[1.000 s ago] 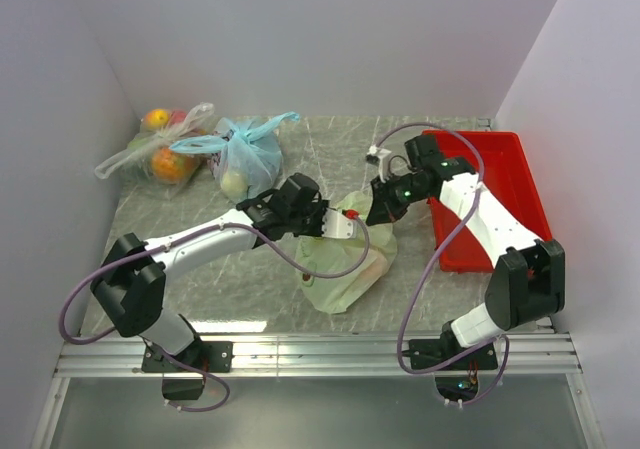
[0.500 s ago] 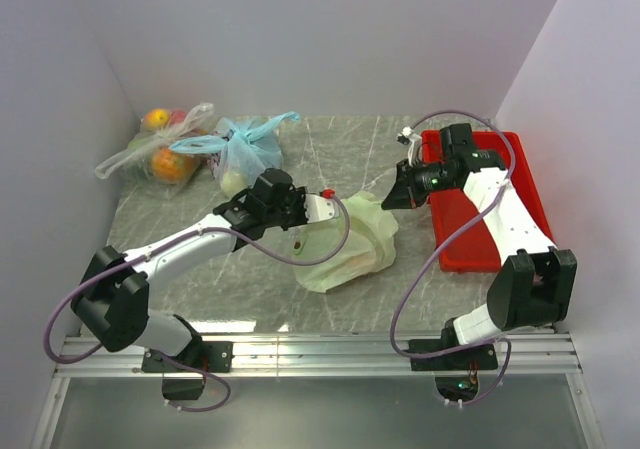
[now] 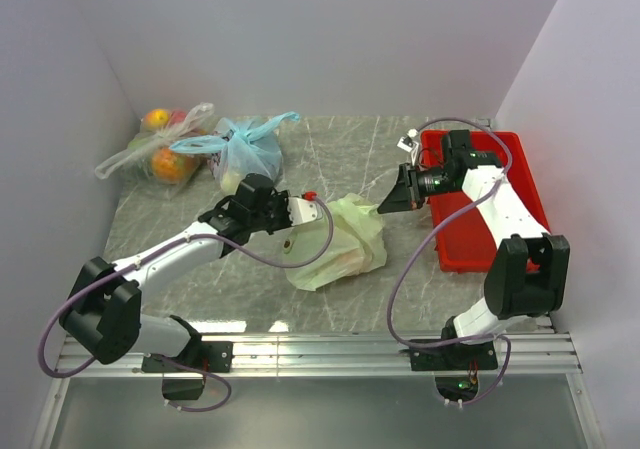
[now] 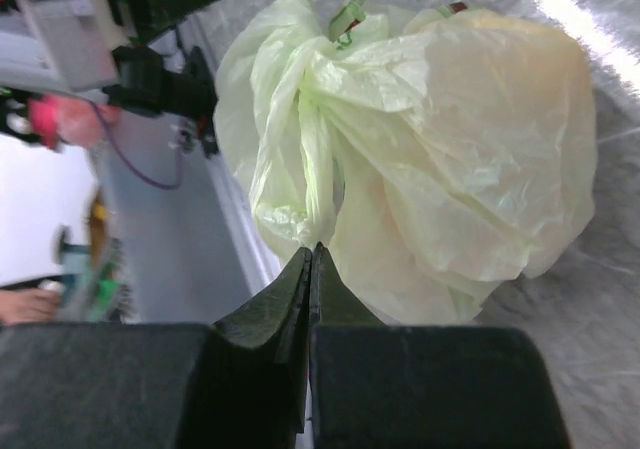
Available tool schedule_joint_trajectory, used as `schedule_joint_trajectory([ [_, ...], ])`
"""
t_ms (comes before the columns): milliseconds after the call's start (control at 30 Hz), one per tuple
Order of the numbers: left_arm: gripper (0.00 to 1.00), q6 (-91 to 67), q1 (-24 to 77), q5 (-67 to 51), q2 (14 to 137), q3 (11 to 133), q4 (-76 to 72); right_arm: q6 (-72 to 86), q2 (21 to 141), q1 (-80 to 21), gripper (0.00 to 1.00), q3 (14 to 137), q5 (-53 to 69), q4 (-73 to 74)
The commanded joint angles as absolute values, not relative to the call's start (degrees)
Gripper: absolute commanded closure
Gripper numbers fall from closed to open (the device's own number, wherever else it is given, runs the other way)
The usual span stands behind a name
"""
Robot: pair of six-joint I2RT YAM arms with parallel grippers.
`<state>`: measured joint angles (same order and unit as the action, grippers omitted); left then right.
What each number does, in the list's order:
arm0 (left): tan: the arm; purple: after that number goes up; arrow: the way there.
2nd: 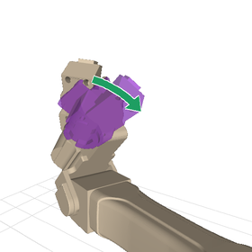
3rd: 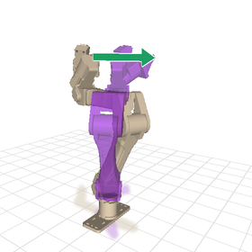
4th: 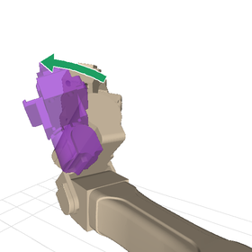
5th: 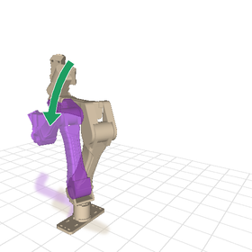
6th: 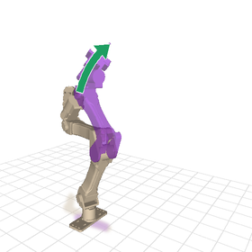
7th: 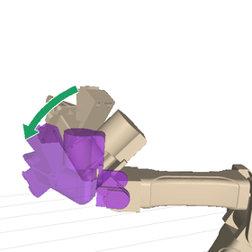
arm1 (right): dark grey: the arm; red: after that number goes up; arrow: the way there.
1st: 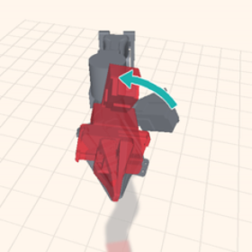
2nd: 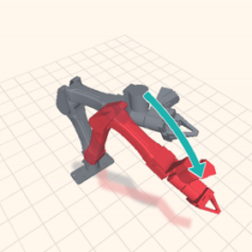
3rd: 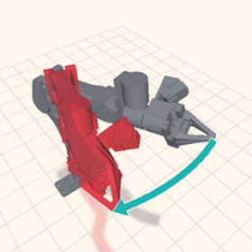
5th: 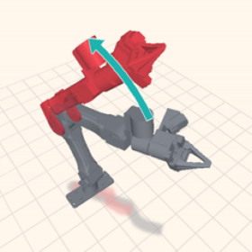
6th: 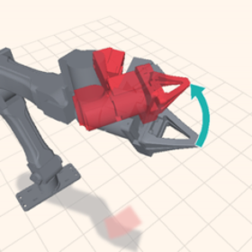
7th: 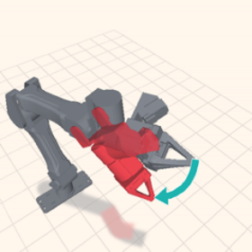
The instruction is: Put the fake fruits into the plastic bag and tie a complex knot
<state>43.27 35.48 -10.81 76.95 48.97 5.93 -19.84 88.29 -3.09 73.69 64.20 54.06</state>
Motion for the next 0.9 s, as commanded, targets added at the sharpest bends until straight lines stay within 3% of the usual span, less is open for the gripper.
schedule_joint_trajectory([
  [0, 1.00, 44.4, 32.3, -3.3, 76.7, 47.5, 9.5, -10.7, 89.2, -0.6, 1.00, 70.7, 69.9, 49.2],
  [167, 1.00, 44.6, 32.3, -3.4, 76.6, 46.1, 8.3, -0.1, 84.7, -0.3, 1.00, 65.5, 64.9, 36.5],
  [600, 1.00, 39.6, 22.9, -1.1, 73.7, 43.4, 8.8, -14.3, 82.1, 11.7, 1.00, 66.7, 46.8, 45.7],
  [867, 1.00, 40.3, 20.0, -7.5, 70.6, 40.3, 9.6, -24.2, 79.7, 8.4, 1.00, 58.4, 45.4, 45.8],
])
